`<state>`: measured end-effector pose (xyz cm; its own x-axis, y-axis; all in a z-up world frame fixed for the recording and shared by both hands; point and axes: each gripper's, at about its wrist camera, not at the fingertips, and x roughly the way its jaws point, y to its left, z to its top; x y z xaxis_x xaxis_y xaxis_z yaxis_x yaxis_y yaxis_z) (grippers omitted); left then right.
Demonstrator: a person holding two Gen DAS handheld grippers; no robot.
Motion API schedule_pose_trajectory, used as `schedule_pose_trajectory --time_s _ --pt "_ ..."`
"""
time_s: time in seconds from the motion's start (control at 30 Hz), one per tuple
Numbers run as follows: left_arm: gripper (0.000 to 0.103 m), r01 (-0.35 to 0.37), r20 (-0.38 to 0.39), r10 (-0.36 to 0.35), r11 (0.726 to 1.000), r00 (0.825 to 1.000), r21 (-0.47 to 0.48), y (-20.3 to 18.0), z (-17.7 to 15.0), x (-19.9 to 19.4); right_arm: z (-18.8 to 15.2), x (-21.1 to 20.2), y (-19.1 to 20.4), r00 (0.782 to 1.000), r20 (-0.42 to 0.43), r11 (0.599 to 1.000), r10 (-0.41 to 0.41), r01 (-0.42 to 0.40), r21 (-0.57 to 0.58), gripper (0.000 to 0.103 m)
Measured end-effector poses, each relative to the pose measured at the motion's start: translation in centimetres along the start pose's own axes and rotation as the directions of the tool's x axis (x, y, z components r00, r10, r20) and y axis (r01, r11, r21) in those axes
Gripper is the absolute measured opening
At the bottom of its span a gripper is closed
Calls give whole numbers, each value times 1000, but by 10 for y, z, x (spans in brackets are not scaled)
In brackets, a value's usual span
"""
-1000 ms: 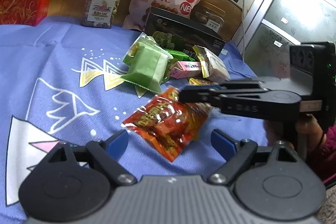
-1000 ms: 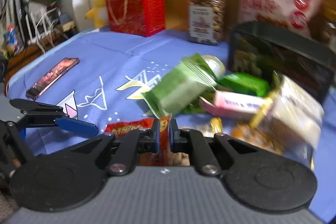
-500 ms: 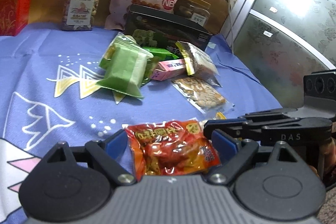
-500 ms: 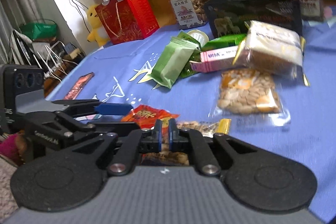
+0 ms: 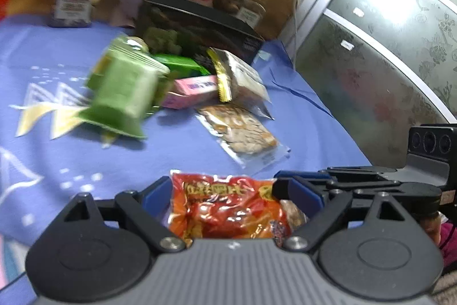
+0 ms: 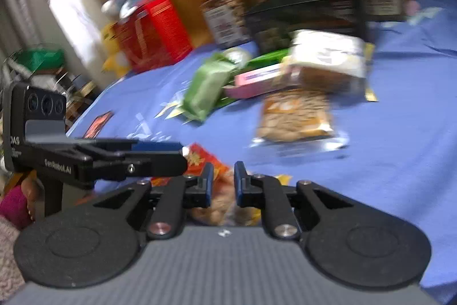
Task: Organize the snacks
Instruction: 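Close the left gripper on the red spicy-strip bag, then lift the red bag with the left gripper over the sheep tin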
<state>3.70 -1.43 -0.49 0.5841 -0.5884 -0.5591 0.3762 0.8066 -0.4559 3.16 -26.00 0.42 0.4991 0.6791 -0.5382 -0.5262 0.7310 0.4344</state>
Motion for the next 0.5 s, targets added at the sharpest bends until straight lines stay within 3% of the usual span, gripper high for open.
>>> schedule_pose_trajectory --time_s 0.1,0.27,0.5 --pt "91 -4 -16 4 999 1000 45 -13 4 10 -2 -9 -10 998 30 998 -53 52 29 35" --pt "91 11 13 -11 999 1000 45 -15 6 -5 -6 -28 -16 995 81 997 -55 50 52 35" --pt "95 -9 106 16 998 994 -70 24 7 -67 -11 -32 -6 997 65 999 29 -32 37 38"
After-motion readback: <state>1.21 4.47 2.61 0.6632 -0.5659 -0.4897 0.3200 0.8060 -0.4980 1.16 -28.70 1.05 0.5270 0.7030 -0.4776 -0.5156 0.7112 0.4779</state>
